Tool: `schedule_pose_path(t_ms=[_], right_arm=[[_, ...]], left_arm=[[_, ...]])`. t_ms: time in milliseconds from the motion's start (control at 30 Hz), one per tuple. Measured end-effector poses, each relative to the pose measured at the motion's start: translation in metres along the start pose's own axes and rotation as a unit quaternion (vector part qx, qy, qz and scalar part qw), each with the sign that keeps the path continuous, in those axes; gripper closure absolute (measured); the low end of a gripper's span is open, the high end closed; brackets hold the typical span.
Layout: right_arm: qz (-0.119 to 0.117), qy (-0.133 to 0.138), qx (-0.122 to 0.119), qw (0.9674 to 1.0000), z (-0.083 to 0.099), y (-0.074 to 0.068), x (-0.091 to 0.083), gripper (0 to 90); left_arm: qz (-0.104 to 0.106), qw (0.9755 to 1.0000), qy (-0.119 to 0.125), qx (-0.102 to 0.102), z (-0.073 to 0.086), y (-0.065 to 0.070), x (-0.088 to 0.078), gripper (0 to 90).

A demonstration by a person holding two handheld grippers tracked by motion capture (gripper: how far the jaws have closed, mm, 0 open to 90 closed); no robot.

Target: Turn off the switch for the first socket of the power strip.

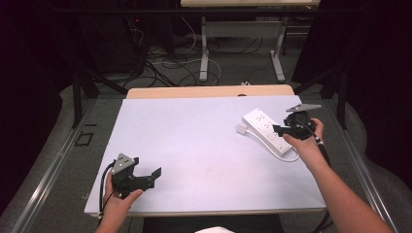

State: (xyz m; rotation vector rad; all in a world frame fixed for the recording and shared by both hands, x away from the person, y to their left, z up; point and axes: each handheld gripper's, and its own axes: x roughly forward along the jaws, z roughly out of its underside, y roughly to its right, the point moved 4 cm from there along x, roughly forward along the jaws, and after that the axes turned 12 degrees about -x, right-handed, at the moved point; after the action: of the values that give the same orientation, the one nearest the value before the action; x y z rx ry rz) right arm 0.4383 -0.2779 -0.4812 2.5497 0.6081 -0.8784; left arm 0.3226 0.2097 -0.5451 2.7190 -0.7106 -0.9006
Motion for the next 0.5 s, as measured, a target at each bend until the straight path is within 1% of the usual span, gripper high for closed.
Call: schedule_pose_path(t_ms=[133, 200, 267, 300, 367, 500], right_arm=[[0.003, -0.004, -0.002, 1.0, 0.0, 0.001, 0.003, 48.7], [0.003, -0.007, 0.006, 1.0, 0.0, 0.001, 0.005, 48.7], [0.004, -0.01, 0.005, 0.9999, 0.001, 0.002, 0.007, 48.6], [0.007, -0.012, 0.011, 0.9998, 0.001, 0.001, 0.008, 48.7], [0.006, -0.013, 0.007, 0.9999, 0.001, 0.002, 0.009, 49.5], [0.007, -0.014, 0.009, 0.9998, 0.001, 0.003, 0.013, 51.5]], left_arm=[[0.0, 1.0, 0.0, 0.0, 0.0, 0.0, 0.0, 2.6], [0.0, 1.0, 0.0, 0.0, 0.0, 0.0, 0.0, 2.6], [0.0, 1.0, 0.0, 0.0, 0.0, 0.0, 0.0, 2.6], [0.0, 1.0, 0.0, 0.0, 0.0, 0.0, 0.0, 2.6], [0.0, 1.0, 0.0, 0.0, 0.0, 0.0, 0.0, 2.6], [0.0, 1.0, -0.001, 0.0, 0.0, 0.0, 0.0, 2.6]])
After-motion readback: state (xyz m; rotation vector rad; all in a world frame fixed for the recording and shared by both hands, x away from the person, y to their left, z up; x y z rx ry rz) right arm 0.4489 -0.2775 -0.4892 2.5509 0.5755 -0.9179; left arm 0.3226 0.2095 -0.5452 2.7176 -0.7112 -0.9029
